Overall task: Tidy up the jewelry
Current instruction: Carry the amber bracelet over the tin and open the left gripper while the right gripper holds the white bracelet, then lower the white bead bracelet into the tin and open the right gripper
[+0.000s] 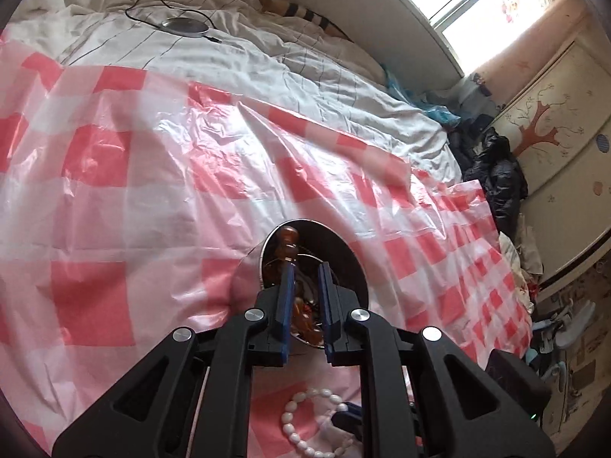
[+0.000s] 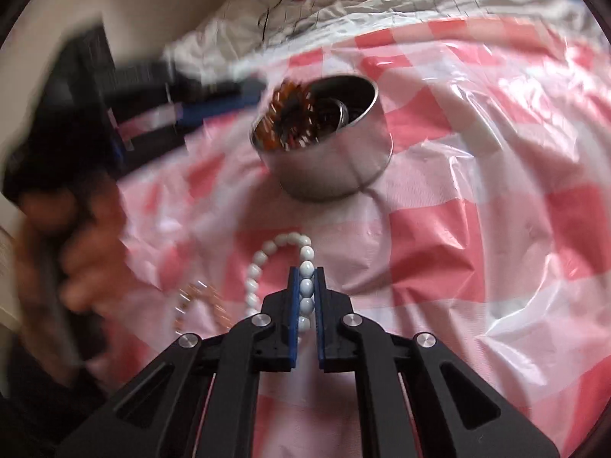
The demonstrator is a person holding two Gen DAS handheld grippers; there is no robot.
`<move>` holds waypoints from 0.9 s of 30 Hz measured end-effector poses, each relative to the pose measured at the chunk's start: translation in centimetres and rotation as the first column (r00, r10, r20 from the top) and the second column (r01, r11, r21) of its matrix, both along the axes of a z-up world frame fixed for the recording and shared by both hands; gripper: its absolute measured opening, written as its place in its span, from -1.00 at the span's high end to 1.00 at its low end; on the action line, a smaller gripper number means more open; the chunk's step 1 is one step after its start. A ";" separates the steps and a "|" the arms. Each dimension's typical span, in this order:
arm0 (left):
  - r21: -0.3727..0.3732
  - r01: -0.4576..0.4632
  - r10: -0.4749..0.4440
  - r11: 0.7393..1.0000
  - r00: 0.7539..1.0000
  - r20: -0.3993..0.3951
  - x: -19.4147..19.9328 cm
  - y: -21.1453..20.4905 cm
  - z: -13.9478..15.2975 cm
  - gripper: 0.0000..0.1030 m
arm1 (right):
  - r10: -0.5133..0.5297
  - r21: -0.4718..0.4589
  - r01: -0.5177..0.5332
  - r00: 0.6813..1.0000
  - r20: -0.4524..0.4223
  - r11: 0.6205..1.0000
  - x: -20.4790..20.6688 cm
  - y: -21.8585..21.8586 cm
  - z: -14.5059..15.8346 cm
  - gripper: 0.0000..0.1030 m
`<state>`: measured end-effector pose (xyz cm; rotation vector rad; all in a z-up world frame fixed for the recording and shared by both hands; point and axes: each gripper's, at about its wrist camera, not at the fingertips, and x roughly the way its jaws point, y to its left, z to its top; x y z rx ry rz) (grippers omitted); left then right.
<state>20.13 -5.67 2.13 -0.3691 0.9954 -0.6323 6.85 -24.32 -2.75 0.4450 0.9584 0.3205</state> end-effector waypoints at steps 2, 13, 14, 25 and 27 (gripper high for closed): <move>0.004 -0.012 0.012 1.000 1.000 0.008 -0.1 0.3 0.3 0.57 | -0.015 0.165 0.007 0.999 0.049 0.986 -0.2 -1.3 0.7 0.85; 0.004 -0.081 0.081 0.997 0.996 -0.020 -0.6 2.7 1.0 -0.04 | -0.110 0.508 -0.008 0.973 0.201 0.861 0.9 -4.1 3.9 0.84; 0.011 -0.089 0.089 0.996 0.996 -0.023 -0.6 2.9 1.0 -0.04 | -0.119 0.523 -0.006 0.971 0.206 0.852 1.5 -4.3 4.2 0.84; 0.085 -0.112 0.114 0.990 0.993 -0.017 -0.8 3.7 0.7 -0.26 | -0.125 0.359 0.055 0.977 0.174 0.932 8.1 -2.5 4.9 0.43; 0.110 -0.101 0.102 0.989 0.995 -0.010 -1.1 3.3 0.6 -0.26 | -0.126 0.341 0.063 0.978 0.166 0.938 7.8 -2.3 4.5 0.17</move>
